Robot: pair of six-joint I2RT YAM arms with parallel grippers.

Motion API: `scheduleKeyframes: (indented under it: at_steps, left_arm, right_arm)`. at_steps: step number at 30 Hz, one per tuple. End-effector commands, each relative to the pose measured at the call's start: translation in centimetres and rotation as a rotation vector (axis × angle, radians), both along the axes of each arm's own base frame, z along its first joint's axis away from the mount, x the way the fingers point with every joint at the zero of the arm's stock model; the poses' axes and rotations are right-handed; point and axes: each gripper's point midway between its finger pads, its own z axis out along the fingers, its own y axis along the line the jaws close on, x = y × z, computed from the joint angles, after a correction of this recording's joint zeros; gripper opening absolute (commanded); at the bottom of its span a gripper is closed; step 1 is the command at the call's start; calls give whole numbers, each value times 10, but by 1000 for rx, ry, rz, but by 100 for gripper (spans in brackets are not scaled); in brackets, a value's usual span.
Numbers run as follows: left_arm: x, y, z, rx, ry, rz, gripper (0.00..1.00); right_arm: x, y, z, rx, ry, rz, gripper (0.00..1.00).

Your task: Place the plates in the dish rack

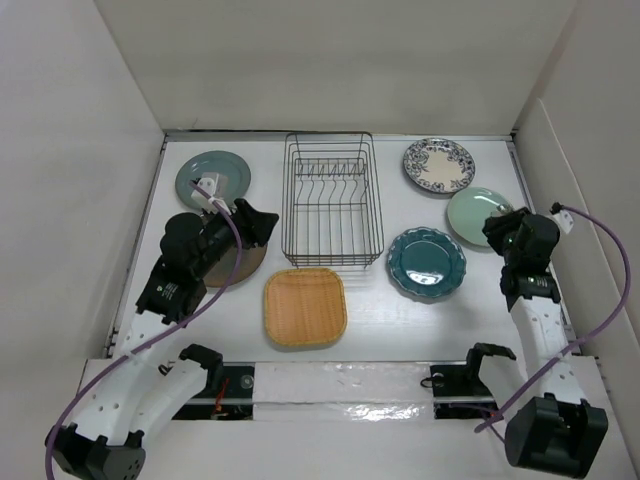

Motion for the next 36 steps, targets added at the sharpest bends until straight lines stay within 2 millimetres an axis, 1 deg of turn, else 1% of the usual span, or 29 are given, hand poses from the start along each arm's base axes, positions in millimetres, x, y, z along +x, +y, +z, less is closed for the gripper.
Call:
scheduleKeyframes:
  at_steps: [1, 2, 3, 4, 5, 6, 7, 8, 9, 10, 11, 12, 13, 14, 15, 16, 17, 18, 19, 20, 21, 22, 23, 24, 25, 27, 31, 35, 36]
  left_arm:
    - [0, 3, 20, 6, -69, 15, 51]
    - [-1, 1, 20, 11, -70, 7, 50]
    - [-1, 3, 20, 19, -76, 13, 37]
    - [-2, 2, 21, 20, -82, 10, 26]
    - [-2, 3, 22, 25, -88, 16, 14]
    - [-3, 2, 21, 28, -91, 18, 0]
    - [-3, 4, 20, 33, -92, 22, 0]
    - [-2, 5, 19, 36, -90, 30, 0]
    - [-3, 6, 19, 35, -91, 34, 0]
    - [-3, 6, 19, 30, -88, 37, 0]
    - [-4, 4, 18, 31, -86, 29, 0]
    - [-4, 5, 18, 33, -88, 38, 0]
    - [-4, 6, 18, 34, -88, 42, 11]
    - [-3, 8, 17, 38, -85, 50, 17]
    - [-3, 7, 15, 42, -80, 56, 23]
    - [-3, 8, 15, 43, -76, 62, 33]
    - [-2, 9, 14, 46, -74, 64, 36]
    - [-2, 9, 14, 48, -74, 66, 38]
    - [-2, 9, 14, 48, -74, 67, 40]
    - [-2, 9, 13, 47, -72, 66, 40]
    - [-3, 8, 15, 42, -76, 59, 40]
    - [-3, 7, 16, 40, -79, 53, 40]
    - [-4, 6, 15, 40, -77, 47, 40]
    - [-5, 5, 15, 38, -80, 42, 40]
    - [-5, 6, 17, 38, -85, 42, 41]
    - [-7, 8, 19, 35, -92, 50, 41]
    - [-9, 4, 22, 30, -102, 30, 40]
    - [-9, 6, 20, 34, -101, 42, 40]
    - [-9, 6, 22, 33, -103, 44, 40]
  right_arm:
    - [-7, -25, -16, 48, 17, -87, 39]
    - [-10, -32, -21, 53, 23, -113, 19]
    - [-14, -44, -25, 58, 27, -153, 0]
    - [-16, -49, -28, 56, 25, -173, 0]
    - [-22, -52, -43, 64, 47, -195, 0]
    - [-23, -57, -46, 74, 35, -222, 0]
    - [-28, -66, -52, 76, 34, -263, 0]
    - [-33, -70, -66, 91, 53, -293, 0]
    - [-34, -75, -68, 107, 36, -319, 0]
    - [-36, -85, -69, 112, 18, -360, 0]
    - [-36, -89, -74, 124, 15, -379, 6]
    - [-33, -92, -75, 137, -20, -390, 13]
    - [-30, -92, -76, 143, -30, -385, 31]
    - [-29, -97, -79, 150, -33, -403, 41]
    - [-22, -101, -85, 157, -32, -410, 50]
    - [-18, -100, -88, 171, -24, -399, 61]
    - [-16, -101, -94, 187, -9, -398, 62]
    - [-9, -102, -105, 207, 9, -392, 63]
    - [-6, -103, -110, 228, 13, -385, 63]
    - [-2, -103, -115, 244, 23, -370, 62]
    - [6, -104, -114, 248, 4, -350, 61]
    - [16, -98, -123, 279, 22, -300, 62]
    - [18, -96, -131, 293, 45, -290, 62]
    - [23, -100, -130, 308, 24, -290, 62]
    - [26, -96, -142, 333, 48, -270, 63]
    - [33, -98, -140, 348, 29, -270, 63]
    - [38, -101, -139, 359, 8, -284, 63]
    - [42, -104, -141, 376, 16, -294, 61]
    - [45, -100, -143, 389, 22, -288, 60]
